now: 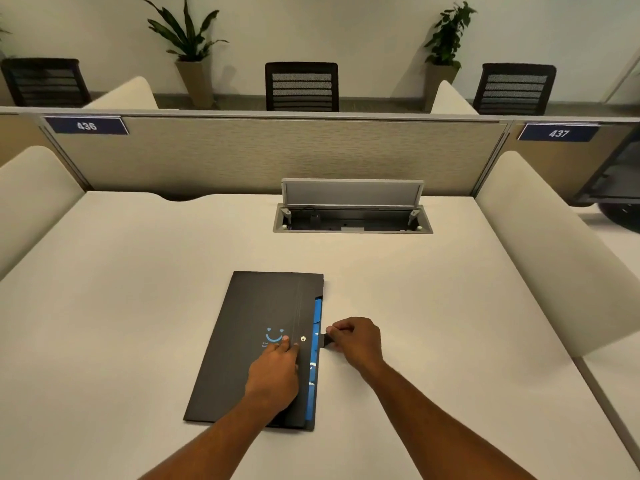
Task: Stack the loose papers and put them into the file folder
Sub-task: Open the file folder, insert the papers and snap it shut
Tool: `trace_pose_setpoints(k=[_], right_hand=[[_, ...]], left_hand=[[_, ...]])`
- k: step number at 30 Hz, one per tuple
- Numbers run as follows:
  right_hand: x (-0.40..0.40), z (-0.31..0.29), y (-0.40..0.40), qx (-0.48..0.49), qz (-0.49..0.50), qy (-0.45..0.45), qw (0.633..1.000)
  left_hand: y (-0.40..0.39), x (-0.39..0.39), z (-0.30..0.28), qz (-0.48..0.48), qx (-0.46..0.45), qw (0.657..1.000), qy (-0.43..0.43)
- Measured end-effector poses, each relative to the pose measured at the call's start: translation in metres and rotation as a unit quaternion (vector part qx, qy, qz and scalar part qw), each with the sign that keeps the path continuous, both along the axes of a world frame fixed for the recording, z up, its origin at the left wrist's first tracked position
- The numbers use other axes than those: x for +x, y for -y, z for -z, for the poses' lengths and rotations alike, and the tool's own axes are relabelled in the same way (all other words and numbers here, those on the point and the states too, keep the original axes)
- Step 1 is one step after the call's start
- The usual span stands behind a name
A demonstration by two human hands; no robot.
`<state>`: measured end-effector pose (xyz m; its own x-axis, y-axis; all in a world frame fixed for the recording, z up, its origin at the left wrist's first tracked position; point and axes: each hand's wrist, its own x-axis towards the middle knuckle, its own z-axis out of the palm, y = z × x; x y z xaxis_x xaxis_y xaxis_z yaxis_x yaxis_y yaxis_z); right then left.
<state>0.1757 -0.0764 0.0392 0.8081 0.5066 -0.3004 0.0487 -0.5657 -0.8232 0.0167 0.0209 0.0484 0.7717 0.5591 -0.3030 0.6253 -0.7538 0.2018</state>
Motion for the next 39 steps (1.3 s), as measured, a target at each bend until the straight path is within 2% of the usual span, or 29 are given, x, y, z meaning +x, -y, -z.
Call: trace_pose_setpoints(k=[3, 7, 12, 17, 22, 28, 31, 33, 36, 39], right_hand=[[-0.011, -0.001, -0.006, 0.019, -0.054, 0.008, 0.998], [-0.023, 0.001, -0.015, -0.030, -0.124, 0.077, 0.989], [-0.032, 0.001, -0.019, -0.097, -0.170, 0.149, 0.969], [-0.037, 0.005, -0.022, -0.157, -0.240, 0.233, 0.929], [-0.044, 0.007, -0.024, -0.196, -0.268, 0.295, 0.896], [-0.047, -0.001, -0.029, -0.260, -0.386, 0.360, 0.809], [-0.047, -0.005, -0.031, -0.292, -0.438, 0.407, 0.746], [-0.048, -0.008, -0.035, -0.304, -0.458, 0.415, 0.725], [-0.051, -0.014, -0.046, -0.321, -0.463, 0.402, 0.722], [-0.049, -0.024, -0.060, -0.331, -0.443, 0.374, 0.745]], left_hand=[[-0.006, -0.003, 0.001, 0.015, 0.010, 1.000, 0.000], [-0.005, -0.015, 0.012, 0.018, 0.025, 0.999, 0.022], [-0.002, -0.029, 0.030, 0.012, -0.001, 0.999, 0.048], [-0.006, -0.026, 0.028, 0.002, -0.032, 0.998, 0.048], [-0.010, -0.024, 0.021, -0.003, -0.038, 0.998, 0.044], [-0.011, -0.022, 0.023, 0.003, -0.030, 0.999, 0.033], [-0.011, -0.020, 0.023, 0.004, -0.032, 0.999, 0.028], [-0.011, -0.019, 0.023, 0.003, -0.033, 0.999, 0.029], [-0.011, -0.019, 0.022, 0.005, -0.031, 0.999, 0.035], [-0.011, -0.020, 0.021, 0.007, -0.032, 0.999, 0.038]])
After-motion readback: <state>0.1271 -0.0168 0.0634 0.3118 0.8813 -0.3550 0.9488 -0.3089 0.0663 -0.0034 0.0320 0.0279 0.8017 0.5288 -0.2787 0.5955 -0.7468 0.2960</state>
